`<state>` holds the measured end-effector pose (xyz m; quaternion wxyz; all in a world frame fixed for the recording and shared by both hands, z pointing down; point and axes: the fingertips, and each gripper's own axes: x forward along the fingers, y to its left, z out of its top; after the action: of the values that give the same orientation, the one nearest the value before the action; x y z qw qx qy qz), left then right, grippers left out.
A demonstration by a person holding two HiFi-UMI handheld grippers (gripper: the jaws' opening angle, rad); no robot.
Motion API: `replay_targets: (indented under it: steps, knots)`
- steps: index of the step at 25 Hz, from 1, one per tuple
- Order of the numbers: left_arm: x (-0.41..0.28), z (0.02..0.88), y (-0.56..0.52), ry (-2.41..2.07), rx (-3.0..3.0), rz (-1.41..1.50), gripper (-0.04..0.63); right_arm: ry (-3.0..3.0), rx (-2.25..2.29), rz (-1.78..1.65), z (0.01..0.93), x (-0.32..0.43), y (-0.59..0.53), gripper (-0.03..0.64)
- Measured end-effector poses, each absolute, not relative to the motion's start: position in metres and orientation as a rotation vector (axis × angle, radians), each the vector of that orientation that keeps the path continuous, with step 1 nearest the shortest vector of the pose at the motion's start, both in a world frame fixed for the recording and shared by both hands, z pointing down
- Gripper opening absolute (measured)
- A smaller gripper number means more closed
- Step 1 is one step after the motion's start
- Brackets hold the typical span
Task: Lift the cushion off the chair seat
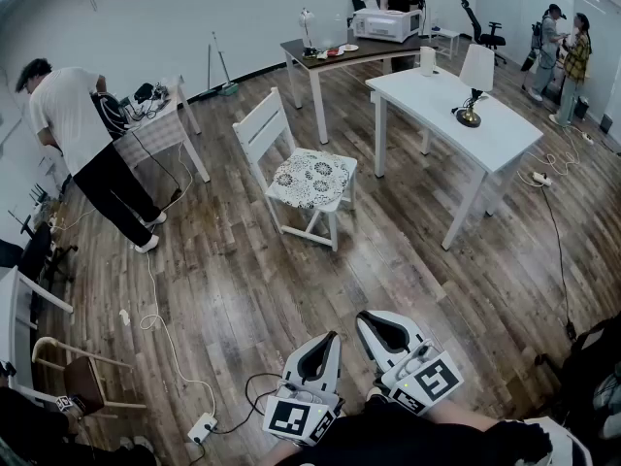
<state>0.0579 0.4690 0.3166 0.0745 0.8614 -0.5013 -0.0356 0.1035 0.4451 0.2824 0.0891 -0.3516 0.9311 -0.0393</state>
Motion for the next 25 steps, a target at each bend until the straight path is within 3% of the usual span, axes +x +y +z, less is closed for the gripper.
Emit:
replay_targets:
  steps: [25]
  knots:
    - [0.075,0.317,0.468,-1.480,2.593,-0.091,0.002,2.722,-1.084,-0.152,0.280,0.121,0.444,0.032]
